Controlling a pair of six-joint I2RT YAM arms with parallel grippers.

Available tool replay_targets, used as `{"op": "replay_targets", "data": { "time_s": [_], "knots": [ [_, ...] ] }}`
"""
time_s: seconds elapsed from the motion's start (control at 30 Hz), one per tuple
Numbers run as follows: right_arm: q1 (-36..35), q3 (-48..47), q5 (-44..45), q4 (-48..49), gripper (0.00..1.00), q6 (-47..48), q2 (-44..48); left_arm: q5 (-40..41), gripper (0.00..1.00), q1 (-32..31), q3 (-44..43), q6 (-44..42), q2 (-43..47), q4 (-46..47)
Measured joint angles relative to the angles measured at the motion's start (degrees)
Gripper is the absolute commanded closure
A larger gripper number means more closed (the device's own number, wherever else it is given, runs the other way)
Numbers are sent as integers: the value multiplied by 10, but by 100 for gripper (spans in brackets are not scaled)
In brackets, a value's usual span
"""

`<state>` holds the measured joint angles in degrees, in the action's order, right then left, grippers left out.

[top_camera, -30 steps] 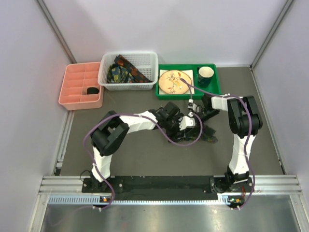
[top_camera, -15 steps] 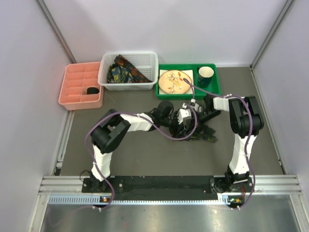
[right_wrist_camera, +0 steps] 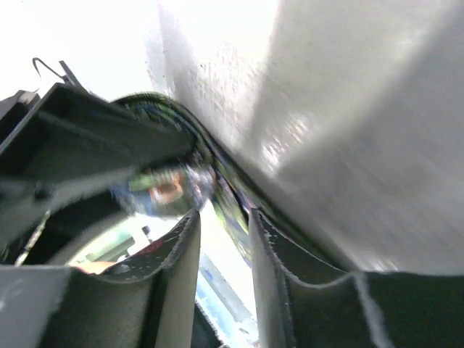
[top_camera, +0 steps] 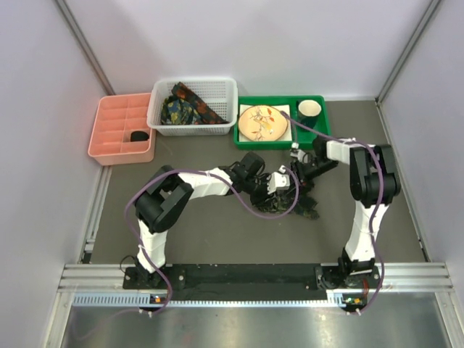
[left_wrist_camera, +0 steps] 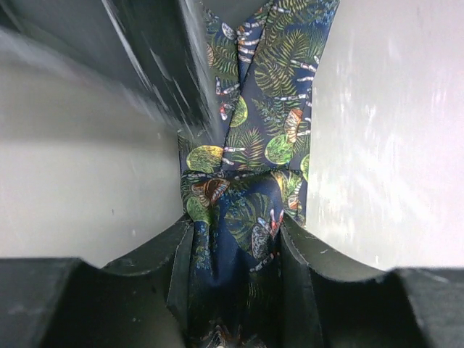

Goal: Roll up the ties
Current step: Roll the tie at the center of the board.

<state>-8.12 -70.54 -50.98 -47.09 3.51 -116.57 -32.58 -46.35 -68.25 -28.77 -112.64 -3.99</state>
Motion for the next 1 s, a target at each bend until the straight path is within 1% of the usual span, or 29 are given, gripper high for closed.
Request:
{"op": "replay_targets", "data": {
  "time_s": [0.1, 0.23, 0.33, 0.37, 0.4, 0.53, 0.63, 0.67, 0.7, 0.73, 0.8, 0.83, 0.87, 1.0],
  "knots": [
    [30, -13, 15, -41, 66, 48, 18, 7, 84, 1, 0, -25, 7, -27],
    [64, -15, 78, -116, 66, 119, 64, 8, 85, 0, -1, -40, 7, -32],
    [68, -6, 133, -159, 56, 165, 96, 8, 85, 0, -2, -44, 7, -36],
    [68, 1, 149, -170, 46, 180, 105, 8, 85, 0, -2, -45, 7, -36],
    [68, 12, 164, -176, 43, 194, 115, 8, 85, 0, -2, -45, 7, -36],
    [62, 73, 220, -175, 46, 224, 139, 8, 85, 0, -2, -45, 7, -36],
    [49, 111, 250, -153, 51, 224, 139, 8, 85, 0, -2, -44, 7, -36],
    [44, 116, 254, -153, 51, 221, 138, 8, 85, 0, -2, -44, 7, -35],
    [39, 117, 256, -151, 53, 217, 138, 8, 85, 0, -2, -44, 7, -35],
    [35, 118, 258, -148, 62, 212, 138, 9, 85, -1, -2, -44, 7, -35],
    [27, 118, 261, -137, 73, 202, 138, 9, 85, -1, -2, -44, 7, -35],
    [22, 118, 263, -126, 94, 190, 137, 9, 85, -1, -2, -44, 7, -35],
    [20, 118, 264, -120, 100, 186, 136, 9, 85, -1, -2, -43, 7, -35],
    [16, 116, 274, -90, 100, 167, 137, 9, 85, -1, 1, -44, 8, -31]
  ]
}}
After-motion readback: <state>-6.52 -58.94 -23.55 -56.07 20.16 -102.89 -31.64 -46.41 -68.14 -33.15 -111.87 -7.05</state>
